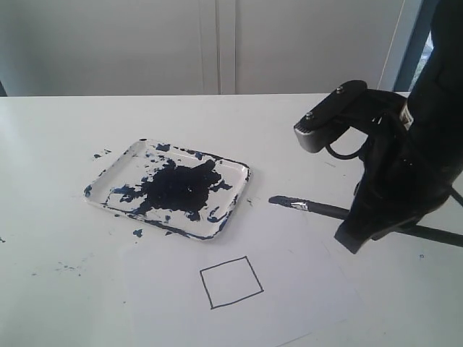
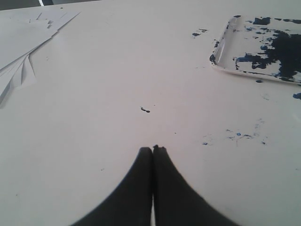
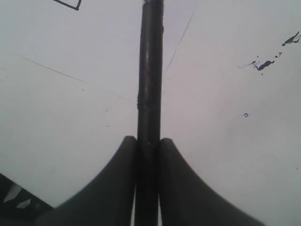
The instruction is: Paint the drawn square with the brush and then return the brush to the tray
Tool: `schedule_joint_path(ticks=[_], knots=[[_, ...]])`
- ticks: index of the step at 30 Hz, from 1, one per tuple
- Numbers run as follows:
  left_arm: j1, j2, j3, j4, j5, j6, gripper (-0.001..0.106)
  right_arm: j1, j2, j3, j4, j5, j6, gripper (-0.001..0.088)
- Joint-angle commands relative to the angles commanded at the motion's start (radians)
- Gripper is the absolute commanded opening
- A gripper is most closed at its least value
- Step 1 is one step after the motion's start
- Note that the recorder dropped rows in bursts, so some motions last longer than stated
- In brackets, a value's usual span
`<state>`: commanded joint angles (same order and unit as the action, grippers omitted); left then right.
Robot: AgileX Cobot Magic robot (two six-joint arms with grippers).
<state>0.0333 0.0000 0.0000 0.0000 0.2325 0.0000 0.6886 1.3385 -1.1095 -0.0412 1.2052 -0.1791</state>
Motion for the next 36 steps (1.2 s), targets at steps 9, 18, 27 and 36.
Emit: schedule_joint_path(ticks=[9,18,27,36], knots=[[0.001,0.0,0.0,0.028,0.0,0.081,0.0,0.002,0.0,0.0,0.054,-0.079,0.0,0.0],[0.001,0.0,0.0,0.031,-0.011,0.16,0.0,0.002,0.0,0.0,0.055,-0.066,0.0,0.0],[0.001,0.0,0.0,0.031,-0.325,0.109,0.0,0.002,0.0,0.0,0.055,-0.075,0.0,0.0],[0.001,0.0,0.0,0.031,-0.456,-0.16,0.0,0.002,0.0,0.0,0.075,-0.089,0.0,0.0]])
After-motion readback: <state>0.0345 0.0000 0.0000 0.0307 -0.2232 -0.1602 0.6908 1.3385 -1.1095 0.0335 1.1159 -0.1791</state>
